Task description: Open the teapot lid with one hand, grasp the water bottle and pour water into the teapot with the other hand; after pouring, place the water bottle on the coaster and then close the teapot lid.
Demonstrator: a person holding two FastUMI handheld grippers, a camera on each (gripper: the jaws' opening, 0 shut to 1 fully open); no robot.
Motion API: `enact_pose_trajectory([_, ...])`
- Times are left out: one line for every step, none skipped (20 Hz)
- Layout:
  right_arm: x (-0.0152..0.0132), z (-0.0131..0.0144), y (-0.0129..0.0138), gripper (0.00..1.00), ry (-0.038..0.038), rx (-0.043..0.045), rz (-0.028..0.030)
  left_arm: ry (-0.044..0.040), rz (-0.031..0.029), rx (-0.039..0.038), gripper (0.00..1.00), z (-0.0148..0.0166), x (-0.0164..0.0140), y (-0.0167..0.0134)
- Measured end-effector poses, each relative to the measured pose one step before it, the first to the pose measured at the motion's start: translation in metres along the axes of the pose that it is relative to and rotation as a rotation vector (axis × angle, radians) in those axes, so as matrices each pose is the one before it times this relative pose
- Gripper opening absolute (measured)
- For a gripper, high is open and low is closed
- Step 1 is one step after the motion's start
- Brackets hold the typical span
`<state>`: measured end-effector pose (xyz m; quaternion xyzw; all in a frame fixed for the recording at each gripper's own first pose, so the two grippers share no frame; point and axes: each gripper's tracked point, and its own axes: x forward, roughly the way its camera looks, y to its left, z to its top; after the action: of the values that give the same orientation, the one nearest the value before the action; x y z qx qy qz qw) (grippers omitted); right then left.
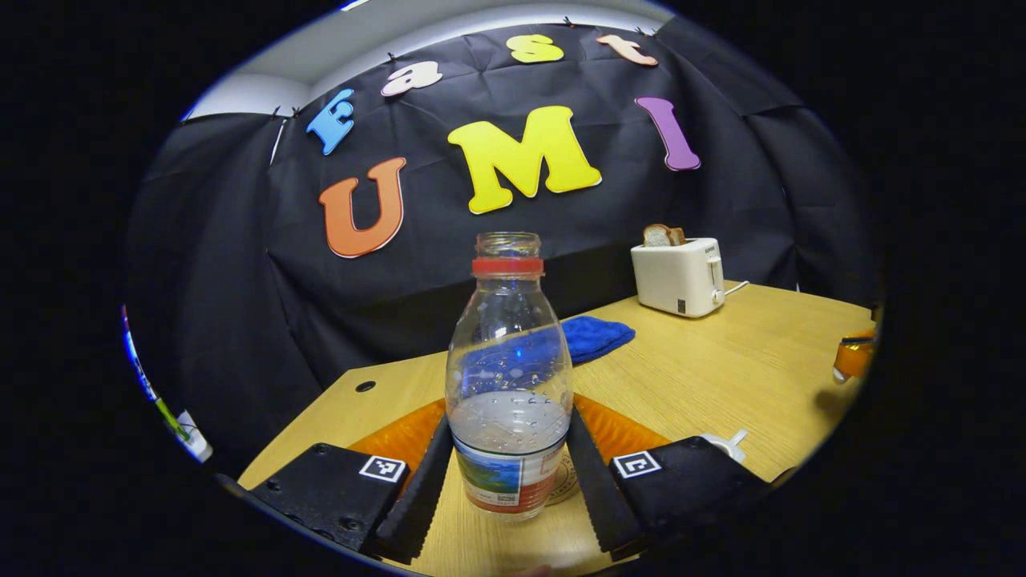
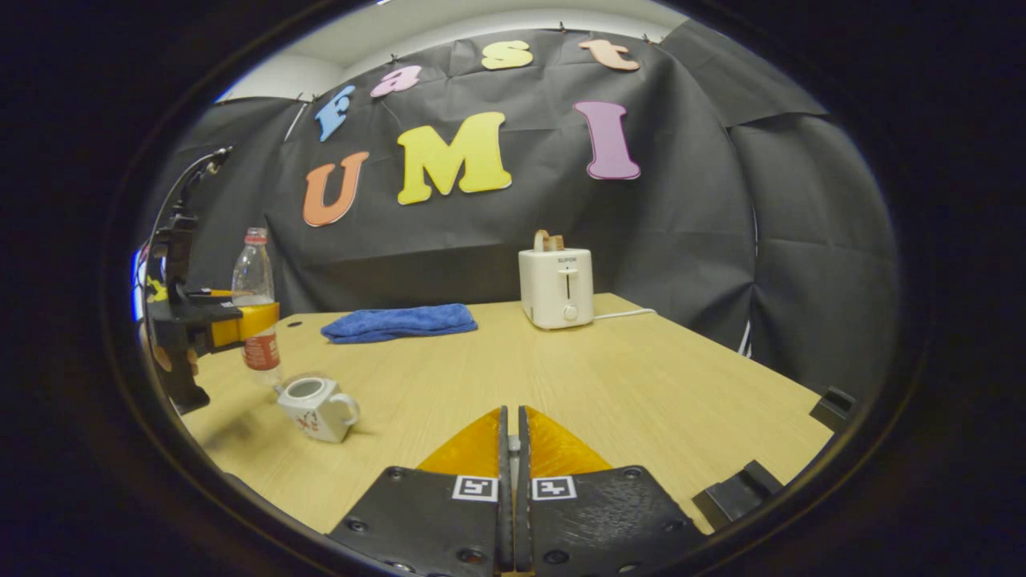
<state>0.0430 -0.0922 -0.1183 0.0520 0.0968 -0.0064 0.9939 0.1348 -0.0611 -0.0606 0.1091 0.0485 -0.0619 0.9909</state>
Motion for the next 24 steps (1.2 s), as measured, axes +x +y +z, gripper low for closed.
enact_pose_trajectory([0.00083,-0.00019,-0.00097,0.01,0.00016,0.00081,-0.00061,-0.00987,0.00698,-0.01586,0.78,-0.00146,0.00411,0.00081])
enact_pose_trajectory([0.00047,0.00057,0.00005,0.01,0.00029,0.00008,-0.0008,-0.00583,-0.00203,-0.0172,0.78,-0.00252,0.00471,0.00014])
enact_pose_trajectory([0.00002,-0.00083,-0.00014,0.01,0.0001,-0.00005,-0.00017,-0.00053,-0.0131,-0.01602,0.78,-0.00186,0.00485,-0.00302])
enact_pose_trajectory([-0.00018,-0.00044,-0.00041,0.01,0.00045,-0.00014,0.00073,-0.00634,0.00033,-0.01672,0.79,-0.00084,0.00435,0.00162])
enact_pose_trajectory([-0.00022,-0.00144,-0.00006,0.01,0.00139,-0.00207,-0.00016,-0.00199,-0.00109,-0.01728,0.79,-0.00228,0.00376,0.00063])
enact_pose_trajectory([0.00007,-0.0003,0.00013,0.01,0.00048,-0.00085,-0.00037,-0.00107,0.00168,-0.02142,0.79,-0.00169,0.0035,0.00036])
enact_pose_trajectory([-0.00104,0.00267,-0.00043,0.01,-0.00653,0.0042,-0.00172,-0.00164,0.00021,-0.02928,0.79,-0.0013,0.00316,0.00063])
enact_pose_trajectory([0.00005,0.00243,-0.00001,0.01,-0.00621,0.00173,0.00069,-0.00113,0.00384,-0.04184,0.8,-0.00092,0.00371,0.00277])
enact_pose_trajectory([-0.00017,-0.00023,0.00086,0.01,-0.00107,-0.00354,0.00098,0.00159,-0.00001,-0.04322,0.8,0.00017,0.00264,0.00032])
enact_pose_trajectory([0.00021,-0.00002,-0.00087,0.01,-0.00194,-0.00339,-0.00251,0.00318,-0.00422,-0.03455,0.8,-0.00033,0.00275,-0.00048])
enact_pose_trajectory([0.00016,0.00031,-0.00091,0.01,-0.00041,-0.00128,-0.00248,-0.00046,0.00037,-0.01528,0.8,-0.00033,0.00085,-0.00006])
enact_pose_trajectory([0.00079,-0.00042,0.00045,0.01,0.00207,0.00275,0.0032,-0.0021,-0.0015,-0.00649,0.81,0.0006,0.00148,0.00076])
enact_pose_trajectory([-0.0003,-0.00142,0.00101,0.01,0.00442,0.00807,0.00718,-0.00256,-0.00419,0.00115,0.81,-0.00004,0.00012,0.00035])
enact_pose_trajectory([0.00004,-0.00031,0.00159,0.01,0.00533,0.00877,0.0066,-0.00893,-0.00537,0.00292,0.81,0.00091,0.00023,0.0003])
enact_pose_trajectory([0.00125,-0.00084,0.00043,0.01,0.00301,0.0042,0.00246,-0.00662,-0.00433,0.0005,0.81,0.00083,0.00083,-0.00026])
enact_pose_trajectory([0.00063,-0.00113,-0.00042,0.01,0.00118,-0.00104,-0.00105,-0.00499,-0.00115,-0.00025,0.81,0.00001,0.00188,0.00093])
enact_pose_trajectory([0.00042,0.00034,0.00011,0.01,-0.00035,-0.00251,-0.00062,-0.00705,-0.00145,-0.0014,0.81,0.00119,0.00092,-0.00001])
enact_pose_trajectory([-0.00023,-0.00048,0.00041,0.01,0.00041,-0.00164,0.00068,-0.00182,0.00011,-0.00311,0.81,-0.00095,0.001,0.00047])
enact_pose_trajectory([0.00016,0.00003,0.00096,0.01,0.002,-0.00074,0.00221,-0.00099,0.0034,0.00068,0.81,-0.00001,-0.00077,0.00071])
enact_pose_trajectory([-0.00009,0.00051,0.00041,0.01,-0.00103,-0.0006,0.00182,0.00548,-0.0016,0.00052,0.81,-0.00202,-0.00146,0.00023])
enact_pose_trajectory([0.00052,-0.00026,-0.00018,0.01,0.00086,-0.00105,-0.00042,0.00442,-0.00385,0.00221,0.81,-0.00022,-0.00042,-0.00122])
enact_pose_trajectory([-0.00022,-0.00076,-0.00015,0.01,0.0001,-0.00003,-0.00014,0.00323,-0.00026,0.00276,0.82,-0.00127,0.00025,-0.00072])
enact_pose_trajectory([0.0,0.00012,0.00019,0.01,0.00007,0.00016,0.00059,0.00448,-0.00404,0.00666,0.82,-0.0008,-0.00205,-0.00127])
enact_pose_trajectory([0.00027,-0.00031,0.00007,0.01,0.00052,-0.00021,0.00033,0.00072,-0.00566,0.00836,0.82,-0.00139,-0.00117,-0.00188])
